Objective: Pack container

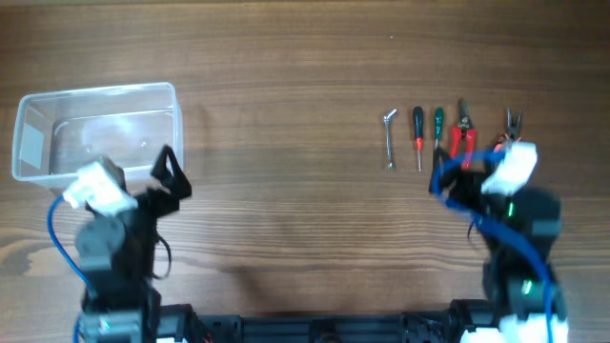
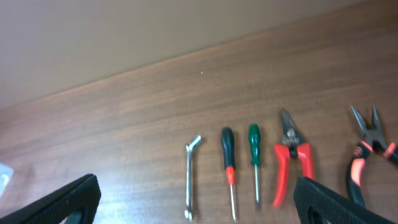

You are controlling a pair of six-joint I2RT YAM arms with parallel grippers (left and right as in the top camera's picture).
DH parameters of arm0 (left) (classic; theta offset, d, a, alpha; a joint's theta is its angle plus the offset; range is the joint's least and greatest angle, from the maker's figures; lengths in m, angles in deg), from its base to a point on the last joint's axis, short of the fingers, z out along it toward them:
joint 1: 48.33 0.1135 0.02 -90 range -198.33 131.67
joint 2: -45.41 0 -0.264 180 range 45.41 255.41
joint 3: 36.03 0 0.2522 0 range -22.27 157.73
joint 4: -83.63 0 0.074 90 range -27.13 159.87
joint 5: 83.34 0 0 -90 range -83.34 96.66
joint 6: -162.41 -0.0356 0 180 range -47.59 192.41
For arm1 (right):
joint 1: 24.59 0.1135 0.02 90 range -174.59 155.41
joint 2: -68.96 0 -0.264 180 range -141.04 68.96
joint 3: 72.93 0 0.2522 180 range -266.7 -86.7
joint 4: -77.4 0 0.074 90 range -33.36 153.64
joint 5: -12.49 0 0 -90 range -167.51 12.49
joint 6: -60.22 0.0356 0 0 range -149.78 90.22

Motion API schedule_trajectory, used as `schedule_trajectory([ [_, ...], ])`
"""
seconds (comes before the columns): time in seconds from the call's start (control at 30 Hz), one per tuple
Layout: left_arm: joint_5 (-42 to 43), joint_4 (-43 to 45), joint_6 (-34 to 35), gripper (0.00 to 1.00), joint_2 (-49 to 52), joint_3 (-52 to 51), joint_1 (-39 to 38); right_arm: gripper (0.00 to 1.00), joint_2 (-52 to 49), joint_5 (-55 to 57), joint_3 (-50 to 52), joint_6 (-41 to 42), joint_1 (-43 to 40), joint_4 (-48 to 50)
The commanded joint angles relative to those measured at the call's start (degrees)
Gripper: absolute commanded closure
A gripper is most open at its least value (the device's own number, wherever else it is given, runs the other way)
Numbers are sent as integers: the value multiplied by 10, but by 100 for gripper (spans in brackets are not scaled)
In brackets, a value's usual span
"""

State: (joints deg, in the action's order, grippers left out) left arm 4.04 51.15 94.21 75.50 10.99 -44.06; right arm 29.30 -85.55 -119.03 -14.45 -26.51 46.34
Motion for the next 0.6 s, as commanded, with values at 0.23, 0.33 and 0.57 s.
schedule_trajectory([
  [0.23, 67, -247, -96, 0, 419, 424, 41, 0, -414, -89, -463, -46, -11, -242],
  [0.33, 66, -327, -96, 0, 481, 510, 41, 0, -434, -126, -490, -49, -12, -254],
  [0.57, 114, -357, -66, 0, 499, 526, 41, 0, -434, -93, -490, -48, -51, -313],
])
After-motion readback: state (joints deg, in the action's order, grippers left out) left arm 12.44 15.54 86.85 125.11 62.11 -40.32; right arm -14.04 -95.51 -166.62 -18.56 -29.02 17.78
